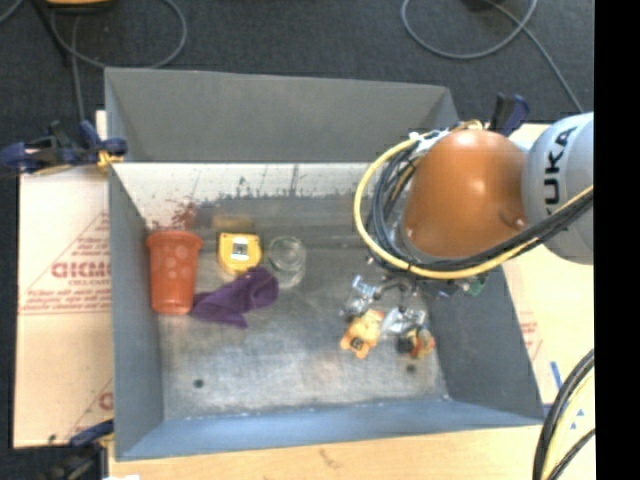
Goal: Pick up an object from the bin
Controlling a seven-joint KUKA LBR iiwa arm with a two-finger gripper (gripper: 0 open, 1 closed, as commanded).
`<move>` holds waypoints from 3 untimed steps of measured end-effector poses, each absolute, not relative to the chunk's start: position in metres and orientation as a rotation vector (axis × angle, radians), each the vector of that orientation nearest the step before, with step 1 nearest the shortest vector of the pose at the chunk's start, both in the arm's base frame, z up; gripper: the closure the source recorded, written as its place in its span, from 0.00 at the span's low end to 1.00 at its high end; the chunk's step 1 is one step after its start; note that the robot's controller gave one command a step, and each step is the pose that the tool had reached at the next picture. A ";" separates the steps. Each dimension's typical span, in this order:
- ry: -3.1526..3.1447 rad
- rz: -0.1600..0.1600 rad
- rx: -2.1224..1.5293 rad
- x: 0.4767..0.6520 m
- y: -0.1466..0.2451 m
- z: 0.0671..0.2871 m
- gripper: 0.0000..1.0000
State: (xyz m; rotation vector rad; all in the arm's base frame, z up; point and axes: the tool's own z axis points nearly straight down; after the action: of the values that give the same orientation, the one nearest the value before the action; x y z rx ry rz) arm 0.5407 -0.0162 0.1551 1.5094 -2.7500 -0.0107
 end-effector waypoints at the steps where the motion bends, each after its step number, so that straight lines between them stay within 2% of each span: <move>1: -2.671 0.018 1.677 0.553 0.004 0.140 1.00; 2: -2.678 -0.001 1.650 0.624 -0.093 0.163 1.00; 3: -2.678 -0.002 1.649 0.624 -0.093 0.163 1.00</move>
Offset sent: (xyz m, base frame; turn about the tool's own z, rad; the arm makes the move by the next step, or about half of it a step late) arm 0.0823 -0.0762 0.0072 -0.1053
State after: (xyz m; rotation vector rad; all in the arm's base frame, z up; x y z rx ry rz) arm 0.6238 -0.0926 0.1630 1.6485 -2.6785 -0.0018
